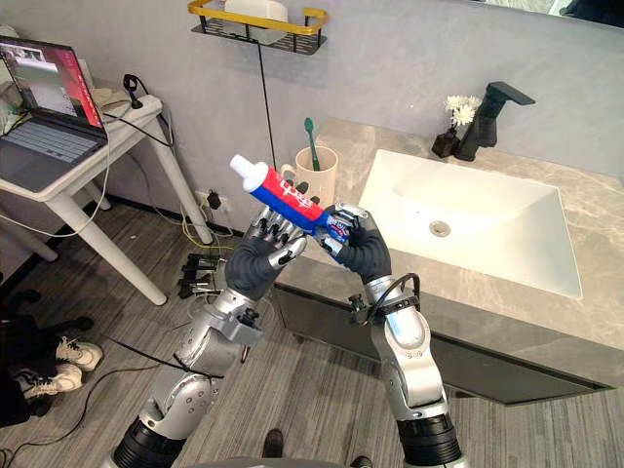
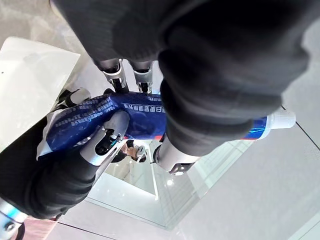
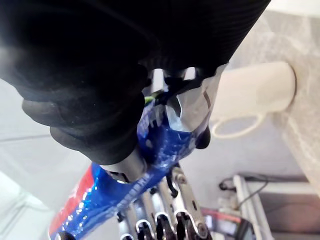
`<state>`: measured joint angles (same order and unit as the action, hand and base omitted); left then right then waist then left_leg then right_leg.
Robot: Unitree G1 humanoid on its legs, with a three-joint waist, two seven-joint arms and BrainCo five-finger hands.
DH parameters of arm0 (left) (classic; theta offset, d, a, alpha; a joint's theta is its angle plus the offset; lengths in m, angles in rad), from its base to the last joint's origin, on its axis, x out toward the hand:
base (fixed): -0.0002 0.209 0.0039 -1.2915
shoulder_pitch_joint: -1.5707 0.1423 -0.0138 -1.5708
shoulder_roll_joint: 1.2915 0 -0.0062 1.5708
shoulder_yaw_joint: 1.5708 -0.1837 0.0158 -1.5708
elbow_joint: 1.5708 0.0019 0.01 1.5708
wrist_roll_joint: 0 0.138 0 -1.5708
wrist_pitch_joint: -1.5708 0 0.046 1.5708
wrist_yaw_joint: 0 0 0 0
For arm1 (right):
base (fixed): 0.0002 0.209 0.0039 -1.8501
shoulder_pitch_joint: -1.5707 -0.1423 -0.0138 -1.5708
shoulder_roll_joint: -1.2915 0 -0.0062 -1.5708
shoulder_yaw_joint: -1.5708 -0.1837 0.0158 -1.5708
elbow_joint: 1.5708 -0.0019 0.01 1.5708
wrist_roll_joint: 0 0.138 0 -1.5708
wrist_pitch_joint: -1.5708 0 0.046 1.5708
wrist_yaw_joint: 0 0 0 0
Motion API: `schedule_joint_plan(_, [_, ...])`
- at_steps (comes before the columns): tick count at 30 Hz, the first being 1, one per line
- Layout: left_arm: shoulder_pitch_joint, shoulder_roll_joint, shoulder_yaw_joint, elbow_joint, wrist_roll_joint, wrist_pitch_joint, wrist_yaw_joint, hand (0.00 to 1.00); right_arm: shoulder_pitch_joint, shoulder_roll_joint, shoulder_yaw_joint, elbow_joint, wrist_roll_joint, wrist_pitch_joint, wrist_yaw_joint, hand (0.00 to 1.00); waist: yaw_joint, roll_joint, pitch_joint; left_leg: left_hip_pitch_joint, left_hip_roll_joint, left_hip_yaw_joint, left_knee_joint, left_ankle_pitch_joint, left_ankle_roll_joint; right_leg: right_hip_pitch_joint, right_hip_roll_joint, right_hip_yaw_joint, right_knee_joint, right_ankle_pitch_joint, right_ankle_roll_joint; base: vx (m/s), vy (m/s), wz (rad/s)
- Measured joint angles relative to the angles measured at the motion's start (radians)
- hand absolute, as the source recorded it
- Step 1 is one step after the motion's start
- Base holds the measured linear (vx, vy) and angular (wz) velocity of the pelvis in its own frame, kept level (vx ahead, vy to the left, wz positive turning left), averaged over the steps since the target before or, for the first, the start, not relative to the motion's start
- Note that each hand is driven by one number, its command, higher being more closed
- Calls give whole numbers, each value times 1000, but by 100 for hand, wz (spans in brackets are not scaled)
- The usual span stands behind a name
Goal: Organize washtable
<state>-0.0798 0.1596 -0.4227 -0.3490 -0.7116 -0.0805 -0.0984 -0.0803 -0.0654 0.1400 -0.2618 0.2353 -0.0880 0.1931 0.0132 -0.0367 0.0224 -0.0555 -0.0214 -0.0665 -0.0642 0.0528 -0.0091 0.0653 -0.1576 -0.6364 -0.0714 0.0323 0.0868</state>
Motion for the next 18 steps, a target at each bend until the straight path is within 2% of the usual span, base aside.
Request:
schedule_joint_plan(3, [-10, 0, 3, 6, 7, -7, 16, 0, 3, -2, 34, 1, 21, 10, 12, 100, -2, -5, -3, 2, 1, 5, -3, 0, 0, -3, 0, 5, 0, 0, 0, 4, 1, -6])
schedule_joint_plan(8, [-31, 1, 26, 18, 18, -19, 35, 0, 35, -4, 114, 4, 52, 24, 76, 100, -4, -11, -7, 8, 1, 15, -8, 0, 0, -3, -1, 13, 0, 1, 2, 25, 10, -5])
schedule_joint_plan(16, [-31, 6, 37, 49, 47, -12, 37, 0, 50, -4, 136, 50, 81, 25, 92, 100, -13, -18, -12, 9, 4, 40, -11, -1, 0, -16, -2, 36, 0, 8, 2, 6, 9, -7])
schedule_joint_plan(18, [-31, 6, 41, 49, 55, -11, 37, 0, 65, -6, 138, 51, 87, 21, 99, 100, -25, -19, -13, 10, 4, 41, -14, 0, 0, -17, -2, 36, 0, 8, 2, 5, 5, -4])
